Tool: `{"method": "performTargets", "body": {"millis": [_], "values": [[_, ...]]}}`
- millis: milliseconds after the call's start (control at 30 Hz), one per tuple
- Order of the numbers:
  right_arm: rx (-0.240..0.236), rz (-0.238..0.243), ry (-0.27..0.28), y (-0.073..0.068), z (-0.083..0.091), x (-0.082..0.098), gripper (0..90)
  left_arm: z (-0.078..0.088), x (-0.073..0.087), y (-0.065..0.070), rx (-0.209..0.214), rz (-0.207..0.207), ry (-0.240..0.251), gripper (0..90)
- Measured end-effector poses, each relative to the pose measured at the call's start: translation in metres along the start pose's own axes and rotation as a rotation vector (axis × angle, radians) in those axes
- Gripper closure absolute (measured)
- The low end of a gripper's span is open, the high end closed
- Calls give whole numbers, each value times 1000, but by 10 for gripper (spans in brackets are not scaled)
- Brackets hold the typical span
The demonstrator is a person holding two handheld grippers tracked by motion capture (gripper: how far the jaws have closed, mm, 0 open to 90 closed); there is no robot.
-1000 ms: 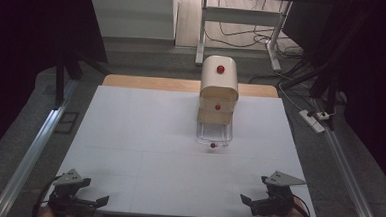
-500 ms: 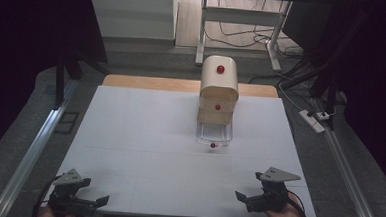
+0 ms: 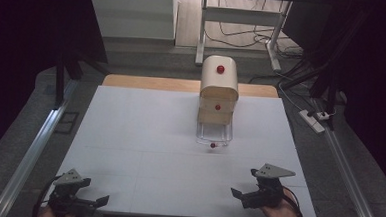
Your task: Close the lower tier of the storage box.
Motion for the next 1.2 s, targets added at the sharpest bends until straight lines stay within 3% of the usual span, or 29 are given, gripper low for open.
{"method": "performTargets", "body": {"millis": [433,1200], "values": [[-10,26,-11,0,-12,-11,0,0,0,0,0,3,0,15],[-5,49,-83,-4,-40,-23,0,0,0,0,-1,1,-4,16]]}}
Point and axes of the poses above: each handheld gripper's, and its own axes: z roughly backward along the jaws, x roughly out of its underside, y roughly to its right, the point moved 3 cm from there along -z, roughly forward along the jaws, and after that the axes turned 8 degrees about -z, right-handed, at the moved point
